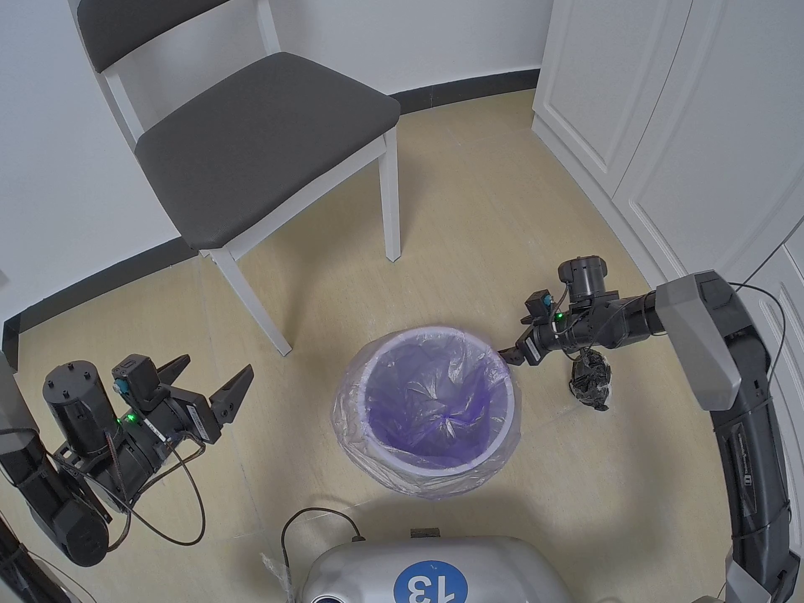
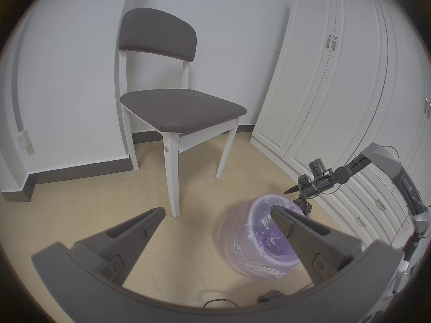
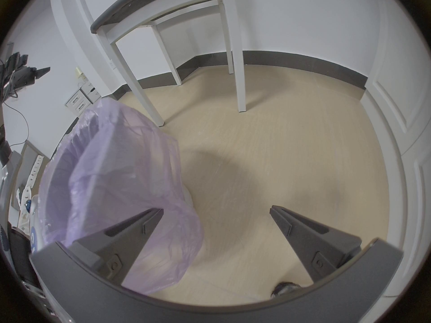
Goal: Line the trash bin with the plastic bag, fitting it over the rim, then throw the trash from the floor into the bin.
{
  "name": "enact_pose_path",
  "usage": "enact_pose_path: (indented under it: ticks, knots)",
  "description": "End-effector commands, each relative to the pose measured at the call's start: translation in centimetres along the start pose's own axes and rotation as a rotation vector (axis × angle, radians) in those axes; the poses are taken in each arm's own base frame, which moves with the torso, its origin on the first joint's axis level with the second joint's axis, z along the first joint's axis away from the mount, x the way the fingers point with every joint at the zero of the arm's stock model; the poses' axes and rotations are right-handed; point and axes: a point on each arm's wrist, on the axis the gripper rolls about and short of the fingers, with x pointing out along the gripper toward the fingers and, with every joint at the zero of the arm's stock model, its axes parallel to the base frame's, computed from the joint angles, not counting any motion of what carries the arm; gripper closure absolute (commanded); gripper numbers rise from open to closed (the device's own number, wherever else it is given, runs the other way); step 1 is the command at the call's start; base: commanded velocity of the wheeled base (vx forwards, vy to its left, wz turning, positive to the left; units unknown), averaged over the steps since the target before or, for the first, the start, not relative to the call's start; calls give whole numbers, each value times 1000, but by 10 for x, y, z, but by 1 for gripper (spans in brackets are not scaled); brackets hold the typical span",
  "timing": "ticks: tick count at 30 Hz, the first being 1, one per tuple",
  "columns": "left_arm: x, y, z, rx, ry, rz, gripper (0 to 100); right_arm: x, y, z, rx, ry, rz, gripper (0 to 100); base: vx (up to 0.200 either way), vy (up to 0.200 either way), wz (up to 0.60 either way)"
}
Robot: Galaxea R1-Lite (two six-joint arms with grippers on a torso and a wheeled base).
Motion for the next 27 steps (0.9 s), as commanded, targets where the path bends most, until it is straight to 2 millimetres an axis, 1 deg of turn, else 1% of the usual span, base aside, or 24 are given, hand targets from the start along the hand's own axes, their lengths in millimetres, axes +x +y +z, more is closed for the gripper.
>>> enact_pose_path:
  ticks: [1,2,6,9,13,15,17,20,21,22,23,25,27]
  knots:
    - [-18,-3,4,-1,-27,-5,0,-59,-16,19,15,-29,-81,0,0,0,0]
    - [-21,-3,4,-2,-27,-5,0,-73,-18,20,21,-38,-101,0,0,0,0]
    - [-25,-3,6,-21,-37,-8,0,-102,-18,22,85,-63,-167,0,0,0,0]
    - [-29,-4,4,-23,-25,-10,0,-122,-11,24,145,-72,-219,0,0,0,0]
    - [-28,-6,5,-9,-33,-23,0,-136,-2,20,177,-72,-263,0,0,0,0]
    - [-29,-7,8,-9,-48,-26,0,-138,1,17,178,-74,-280,0,0,0,0]
    - [-31,-8,10,-8,-61,-35,0,-140,6,9,178,-74,-313,0,0,0,0]
    - [-33,-10,12,-7,-72,-45,0,-138,12,-1,209,-81,-380,0,0,0,0]
    - [-33,-10,12,-7,-74,-45,0,-138,12,-1,216,-84,-387,0,0,0,0]
    - [-34,-10,13,-3,-76,-49,0,-135,15,-3,265,-83,-433,0,0,0,0]
    - [-33,-11,13,-3,-78,-50,0,-135,15,-4,270,-82,-439,0,0,0,0]
    - [-35,-13,14,-11,-84,-64,0,-129,20,-1,342,-63,-518,0,0,0,0]
    - [-36,-15,16,-12,-95,-73,0,-119,22,-6,375,-31,-542,0,0,0,0]
